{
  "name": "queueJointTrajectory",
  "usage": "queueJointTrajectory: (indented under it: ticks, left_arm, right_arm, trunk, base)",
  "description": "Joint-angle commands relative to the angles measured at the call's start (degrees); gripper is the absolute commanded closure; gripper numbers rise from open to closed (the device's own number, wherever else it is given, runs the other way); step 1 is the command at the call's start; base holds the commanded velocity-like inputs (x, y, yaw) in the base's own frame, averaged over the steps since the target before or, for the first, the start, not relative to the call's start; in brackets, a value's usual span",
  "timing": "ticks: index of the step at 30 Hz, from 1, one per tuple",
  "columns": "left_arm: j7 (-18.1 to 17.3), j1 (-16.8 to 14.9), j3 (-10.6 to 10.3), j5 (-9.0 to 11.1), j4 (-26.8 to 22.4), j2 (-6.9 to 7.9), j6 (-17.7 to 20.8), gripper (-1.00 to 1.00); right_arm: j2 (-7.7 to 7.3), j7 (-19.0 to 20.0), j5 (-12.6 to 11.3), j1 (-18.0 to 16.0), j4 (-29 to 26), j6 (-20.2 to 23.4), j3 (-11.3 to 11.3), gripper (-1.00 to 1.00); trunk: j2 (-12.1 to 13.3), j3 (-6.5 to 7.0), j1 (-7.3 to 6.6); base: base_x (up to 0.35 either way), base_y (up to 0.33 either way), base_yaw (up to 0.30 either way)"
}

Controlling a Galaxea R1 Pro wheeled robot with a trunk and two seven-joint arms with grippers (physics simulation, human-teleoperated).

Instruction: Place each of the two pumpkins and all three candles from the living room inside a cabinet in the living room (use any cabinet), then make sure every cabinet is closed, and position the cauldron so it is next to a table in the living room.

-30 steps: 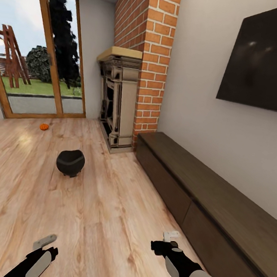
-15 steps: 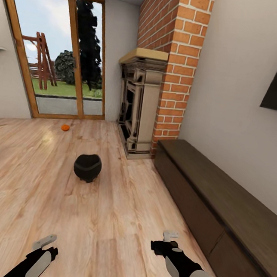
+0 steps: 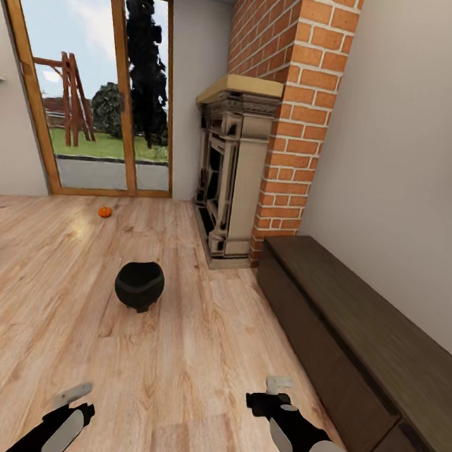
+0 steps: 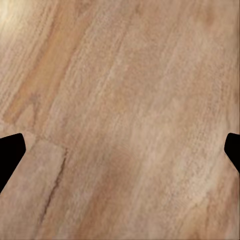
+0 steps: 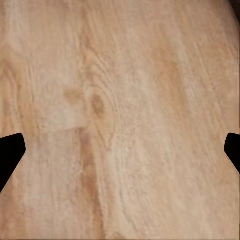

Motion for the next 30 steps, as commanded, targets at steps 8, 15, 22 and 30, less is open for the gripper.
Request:
queueJointTrajectory:
  ticks: [8, 15, 22, 30]
  left_arm:
    - [0.4, 0.0, -0.3, 0.3, -0.1, 0.08, 0.2, -1.00]
    - [0.4, 0.0, -0.3, 0.4, -0.1, 0.15, 0.2, -1.00]
    - [0.4, 0.0, -0.2, 0.4, -0.1, 0.16, 0.2, -1.00]
    - [0.4, 0.0, -0.3, 0.4, -0.1, 0.17, 0.2, -1.00]
  right_arm:
    - [0.00, -0.3, -0.5, 0.0, 0.0, 0.1, 0.5, -1.00]
    - [0.00, -0.3, -0.5, -0.1, 0.0, 0.1, 0.5, -1.00]
    - [0.00, -0.2, -0.4, 0.0, 0.0, 0.1, 0.5, -1.00]
    - [0.00, -0.1, -0.4, 0.0, 0.0, 0.1, 0.5, -1.00]
  trunk:
    - [0.0, -0.06, 0.02]
    - [0.0, -0.06, 0.02]
    - [0.0, -0.06, 0.02]
    - [0.0, -0.06, 0.02]
  base:
    - [0.342, 0.093, 0.216]
    - [0.234, 0.214, 0.274]
    - [0.245, 0.240, 0.275]
    - [0.268, 0.190, 0.275]
